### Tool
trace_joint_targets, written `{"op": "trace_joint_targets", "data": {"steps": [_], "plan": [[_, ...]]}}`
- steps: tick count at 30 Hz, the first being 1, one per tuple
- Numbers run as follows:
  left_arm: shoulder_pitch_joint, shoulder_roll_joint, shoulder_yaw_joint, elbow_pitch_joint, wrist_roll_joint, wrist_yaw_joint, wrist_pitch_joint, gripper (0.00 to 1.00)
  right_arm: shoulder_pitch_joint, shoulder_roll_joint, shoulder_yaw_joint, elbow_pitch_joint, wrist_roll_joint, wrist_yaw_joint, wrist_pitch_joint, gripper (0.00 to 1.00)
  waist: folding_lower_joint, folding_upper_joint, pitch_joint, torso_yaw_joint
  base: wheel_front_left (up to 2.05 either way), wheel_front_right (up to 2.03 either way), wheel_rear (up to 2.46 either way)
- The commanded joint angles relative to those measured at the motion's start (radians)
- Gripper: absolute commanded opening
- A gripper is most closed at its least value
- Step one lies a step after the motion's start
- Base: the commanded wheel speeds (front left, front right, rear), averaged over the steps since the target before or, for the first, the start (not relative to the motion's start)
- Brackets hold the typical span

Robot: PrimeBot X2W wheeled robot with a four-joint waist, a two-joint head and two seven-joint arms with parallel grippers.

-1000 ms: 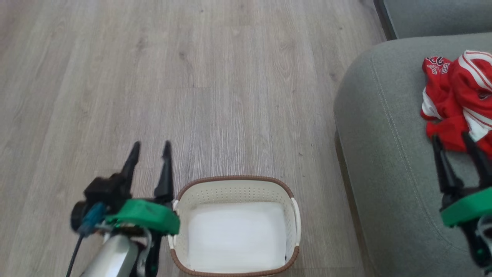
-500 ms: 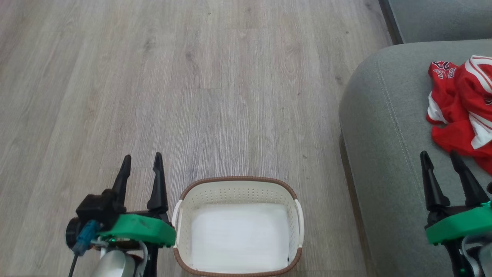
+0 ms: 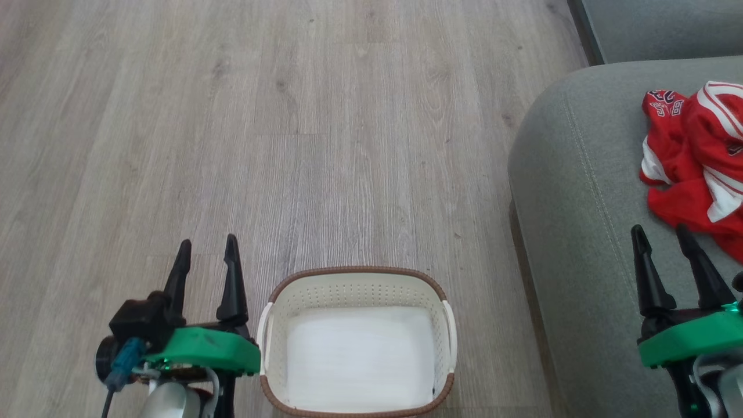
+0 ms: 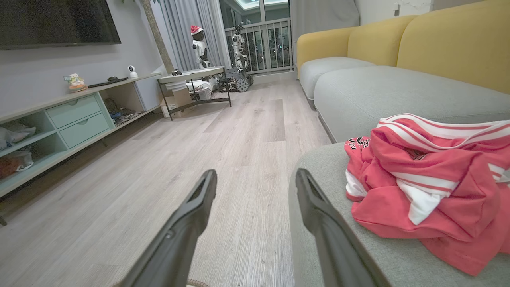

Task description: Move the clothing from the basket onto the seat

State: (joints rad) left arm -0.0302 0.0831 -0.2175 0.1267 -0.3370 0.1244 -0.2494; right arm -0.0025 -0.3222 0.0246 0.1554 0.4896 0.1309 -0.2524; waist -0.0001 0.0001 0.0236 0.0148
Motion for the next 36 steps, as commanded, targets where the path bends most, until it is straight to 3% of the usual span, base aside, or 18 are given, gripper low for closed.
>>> {"op": "trace_joint_targets", "data": {"steps": [1, 16, 17, 36], "plan": [[-0.027, -0.003, 0.04, -0.029, 0.014, -0.008, -0.012, 1.0, -0.01, -0.018, 0.01, -0.038, -0.009, 0.0, -0.009, 1.0, 0.0001, -0.0001, 0.0, 0.0, 0.0, 0.0, 0.0], [-0.021, -0.023, 0.076, -0.017, 0.036, -0.049, -0.012, 1.0, -0.009, -0.02, 0.018, -0.039, -0.001, 0.0, -0.009, 1.0, 0.0001, -0.0001, 0.008, -0.005, 0.0, 0.0, 0.0], [0.0, -0.024, 0.038, 0.012, 0.021, -0.046, 0.0, 0.0, 0.0, 0.001, 0.005, -0.002, 0.0, 0.0, 0.0, 0.0, 0.0001, -0.0001, 0.008, -0.004, 0.0, 0.0, 0.0], [0.001, -0.024, 0.066, 0.067, -0.145, -0.073, 0.045, 0.0, -0.005, 0.05, 0.001, 0.048, 0.145, 0.0, 0.047, 0.0, 0.0001, -0.0001, 0.004, -0.007, 0.0, 0.0, 0.0]]}}
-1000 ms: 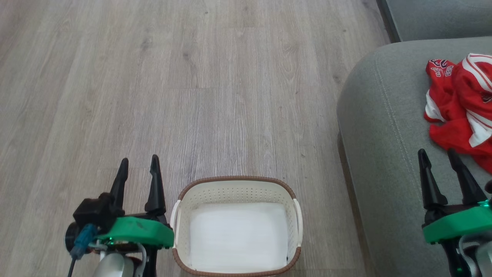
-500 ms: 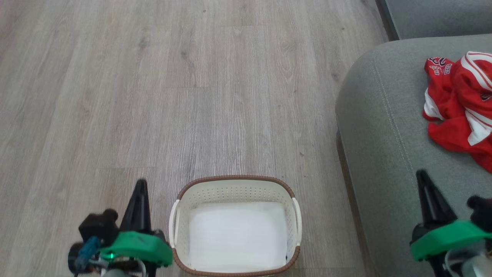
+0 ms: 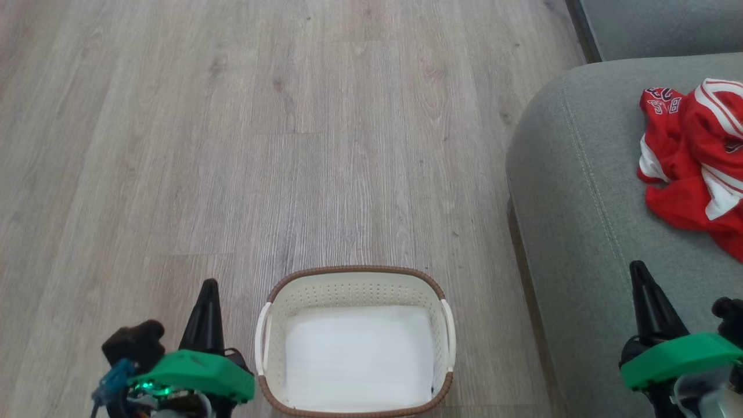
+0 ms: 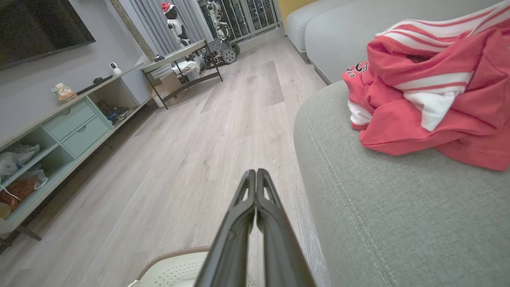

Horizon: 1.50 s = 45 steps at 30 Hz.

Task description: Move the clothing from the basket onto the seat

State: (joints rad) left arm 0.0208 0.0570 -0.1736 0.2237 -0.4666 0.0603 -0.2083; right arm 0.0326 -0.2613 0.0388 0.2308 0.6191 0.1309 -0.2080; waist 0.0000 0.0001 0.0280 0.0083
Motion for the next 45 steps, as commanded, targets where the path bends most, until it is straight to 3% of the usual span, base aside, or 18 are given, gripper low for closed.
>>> {"op": "trace_joint_targets", "data": {"steps": [1, 45], "plan": [[-0.051, 0.003, 0.027, -0.029, -0.036, -0.012, 0.01, 0.0, -0.042, -0.007, -0.016, -0.026, 0.033, 0.0, 0.008, 0.0, 0.0, -0.0001, -0.001, 0.0, 0.0, 0.0, 0.0], [-0.082, 0.004, 0.124, -0.009, -0.486, -0.084, 0.129, 0.0, -0.081, 0.079, -0.069, -0.01, 0.418, 0.0, 0.133, 0.0, 0.0, -0.0001, -0.01, -0.003, 0.0, 0.0, 0.0]]}}
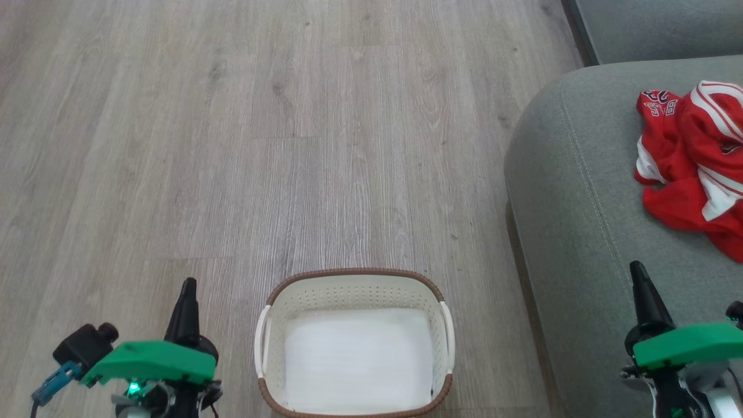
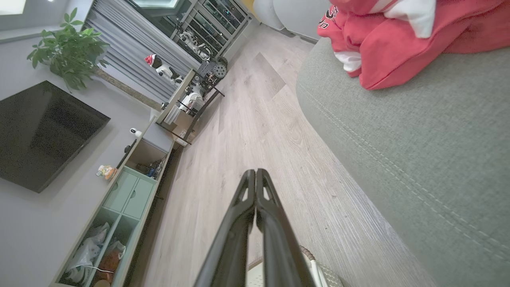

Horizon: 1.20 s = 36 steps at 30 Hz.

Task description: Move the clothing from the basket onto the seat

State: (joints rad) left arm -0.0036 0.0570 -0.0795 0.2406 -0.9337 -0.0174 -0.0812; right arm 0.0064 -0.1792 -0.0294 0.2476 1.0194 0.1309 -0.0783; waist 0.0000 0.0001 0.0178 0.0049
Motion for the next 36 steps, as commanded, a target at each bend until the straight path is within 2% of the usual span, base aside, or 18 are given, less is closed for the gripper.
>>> {"op": "trace_joint_targets", "data": {"steps": [1, 36], "plan": [[-0.058, 0.004, 0.033, -0.026, -0.029, -0.008, 0.005, 0.0, -0.056, -0.001, -0.002, -0.027, 0.027, 0.0, 0.006, 0.0, 0.0, -0.0001, 0.0, 0.0, 0.0, 0.0, 0.0], [-0.083, 0.002, 0.114, -0.009, -0.381, -0.065, 0.103, 0.0, -0.087, 0.068, -0.046, -0.014, 0.33, 0.0, 0.105, 0.0, 0.0, -0.0001, -0.008, -0.003, 0.0, 0.0, 0.0]]}}
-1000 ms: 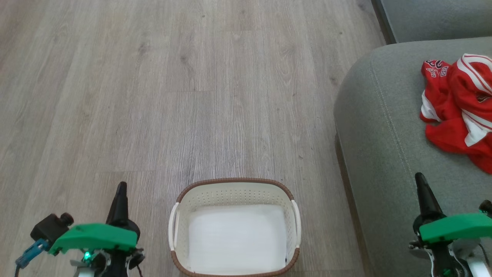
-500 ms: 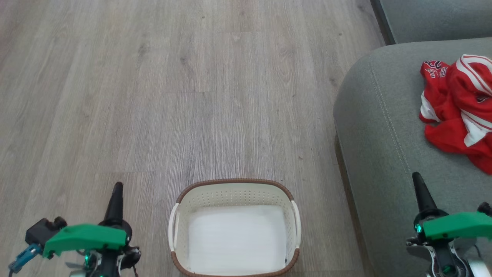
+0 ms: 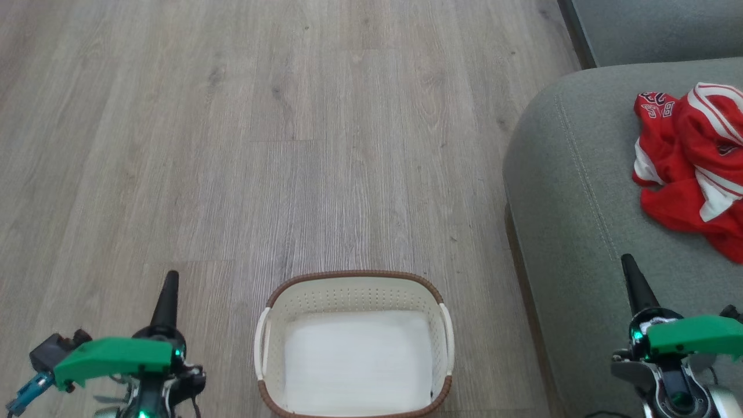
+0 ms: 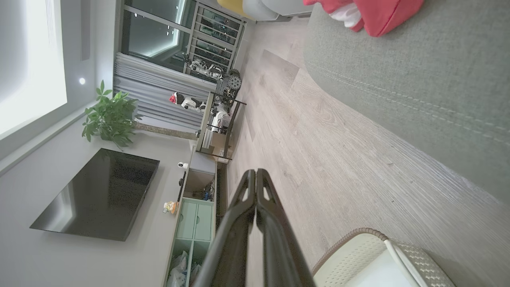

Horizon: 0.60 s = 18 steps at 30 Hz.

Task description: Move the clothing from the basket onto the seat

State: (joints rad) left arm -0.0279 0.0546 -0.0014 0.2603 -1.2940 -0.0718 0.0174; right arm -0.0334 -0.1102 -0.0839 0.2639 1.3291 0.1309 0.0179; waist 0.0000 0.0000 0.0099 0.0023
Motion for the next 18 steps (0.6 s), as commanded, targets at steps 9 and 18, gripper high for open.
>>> {"op": "trace_joint_targets", "data": {"steps": [9, 18], "plan": [[-0.065, 0.004, 0.058, -0.025, -0.114, -0.025, 0.031, 0.0, -0.056, 0.017, -0.003, -0.027, 0.101, 0.0, 0.036, 0.0, 0.0, 0.0, -0.002, -0.001, 0.0, 0.0, 0.0], [-0.072, 0.003, 0.083, -0.02, -0.217, -0.042, 0.06, 0.0, -0.065, 0.038, -0.016, -0.023, 0.19, 0.0, 0.065, 0.0, 0.0, 0.0, -0.005, -0.001, 0.0, 0.0, 0.0]]}}
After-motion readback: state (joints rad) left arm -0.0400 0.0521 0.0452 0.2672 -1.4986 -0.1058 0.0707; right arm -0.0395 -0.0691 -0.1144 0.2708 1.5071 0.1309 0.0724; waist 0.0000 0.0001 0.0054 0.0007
